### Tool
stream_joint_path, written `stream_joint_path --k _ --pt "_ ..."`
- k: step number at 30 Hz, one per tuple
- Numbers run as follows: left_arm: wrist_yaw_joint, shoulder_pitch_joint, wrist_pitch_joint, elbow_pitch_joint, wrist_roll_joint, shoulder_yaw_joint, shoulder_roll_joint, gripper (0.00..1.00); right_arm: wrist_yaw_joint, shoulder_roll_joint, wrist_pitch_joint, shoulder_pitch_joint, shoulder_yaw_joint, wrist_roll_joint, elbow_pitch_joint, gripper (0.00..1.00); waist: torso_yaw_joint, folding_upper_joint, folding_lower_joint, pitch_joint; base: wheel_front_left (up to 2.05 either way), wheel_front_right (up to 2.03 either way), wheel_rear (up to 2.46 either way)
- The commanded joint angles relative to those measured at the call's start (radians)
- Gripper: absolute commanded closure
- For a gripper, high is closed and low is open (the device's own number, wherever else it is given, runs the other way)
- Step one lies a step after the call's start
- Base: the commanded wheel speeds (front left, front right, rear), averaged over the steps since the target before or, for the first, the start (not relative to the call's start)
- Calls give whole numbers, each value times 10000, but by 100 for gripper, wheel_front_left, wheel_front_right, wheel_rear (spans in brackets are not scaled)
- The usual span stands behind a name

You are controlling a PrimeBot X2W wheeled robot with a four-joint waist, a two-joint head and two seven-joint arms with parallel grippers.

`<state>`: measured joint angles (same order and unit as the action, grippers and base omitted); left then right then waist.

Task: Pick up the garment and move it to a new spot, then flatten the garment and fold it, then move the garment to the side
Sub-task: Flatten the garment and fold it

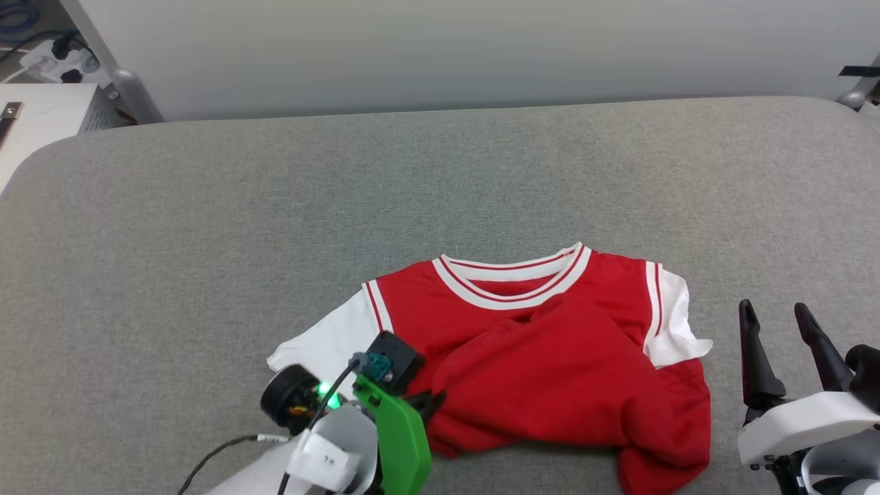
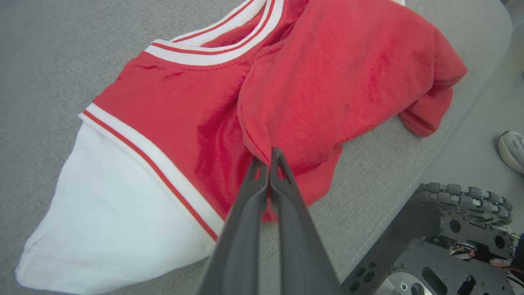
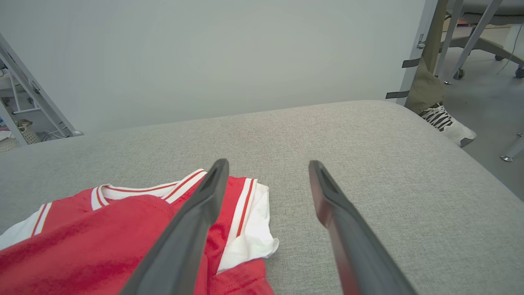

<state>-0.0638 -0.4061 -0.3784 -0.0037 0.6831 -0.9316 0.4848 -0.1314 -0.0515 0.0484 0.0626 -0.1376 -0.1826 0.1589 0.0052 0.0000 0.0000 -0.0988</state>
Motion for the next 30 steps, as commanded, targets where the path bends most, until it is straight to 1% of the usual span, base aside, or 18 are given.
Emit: stream_joint_path --k 1,4,6,8,11,15,16,18,20,24,30 --pt "-259 451 -43 -241 174 83 239 100 7 12 19 151 -61 -103 -8 0 283 0 0 253 0 0 0" --pt "-781 1407 -82 -643 586 181 552 100 7 12 89 250 -144 -101 -7 0 414 0 0 405 0 0 0" --pt "-1068 2010 -42 -698 850 215 661 100 7 12 141 294 -169 -91 -10 0 466 0 0 508 0 0 0" --pt "-1281 2602 64 -600 1198 258 631 100 7 12 196 336 -176 -79 0 0 499 0 0 599 0 0 0" --pt "-1454 3230 322 -278 1562 298 455 100 7 12 278 399 -165 -60 26 0 532 0 0 732 0 0 0" --pt "-1376 3543 777 287 1809 311 -6 100 7 12 401 491 -155 -27 93 0 585 0 0 898 0 0 0" --pt "-1383 3560 930 453 1828 346 -137 68 7 12 441 514 -136 -14 114 0 588 0 0 949 0 0 0" --pt "-1396 3528 1206 672 1824 428 -337 0 7 12 508 538 -98 -44 156 0 598 0 0 1050 0 0 0" --pt "-1438 3456 1593 768 1733 561 -476 0 7 12 581 593 -54 -28 234 0 595 0 0 1154 0 0 0" --pt "-1677 3313 2552 663 1443 971 -614 0 7 12 711 735 -21 14 353 0 612 0 0 1371 0 0 0" --pt "-2172 3187 3712 175 969 1572 -508 0 7 13 853 884 54 11 501 0 643 0 0 1477 0 0 0"
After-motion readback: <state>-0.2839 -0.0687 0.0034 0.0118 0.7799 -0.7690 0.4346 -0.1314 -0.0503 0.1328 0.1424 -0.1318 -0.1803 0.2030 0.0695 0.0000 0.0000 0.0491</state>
